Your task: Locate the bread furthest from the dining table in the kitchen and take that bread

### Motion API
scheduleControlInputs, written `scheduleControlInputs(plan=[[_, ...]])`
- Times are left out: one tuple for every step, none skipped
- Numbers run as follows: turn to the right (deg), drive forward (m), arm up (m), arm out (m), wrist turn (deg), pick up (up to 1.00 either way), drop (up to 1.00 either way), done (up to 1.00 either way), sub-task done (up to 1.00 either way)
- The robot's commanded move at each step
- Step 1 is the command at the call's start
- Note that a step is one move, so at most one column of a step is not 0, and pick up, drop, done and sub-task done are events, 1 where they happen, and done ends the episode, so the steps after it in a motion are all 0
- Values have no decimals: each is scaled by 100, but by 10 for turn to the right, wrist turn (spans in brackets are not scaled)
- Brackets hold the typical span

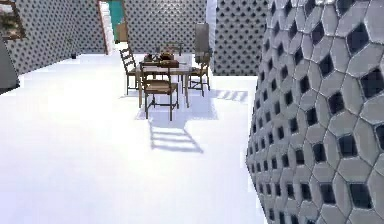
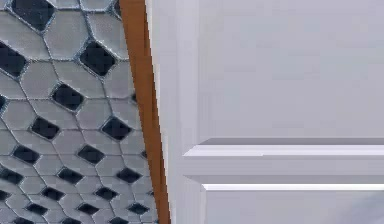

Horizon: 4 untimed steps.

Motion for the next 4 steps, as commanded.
scheduleControlInputs(plan=[[0,100,0,0,0,0,0,0,0],[0,100,0,0,0,0,0,0,0],[60,0,0,0,0,0,0,0,0],[0,35,0,0,0,0,0,0,0]])
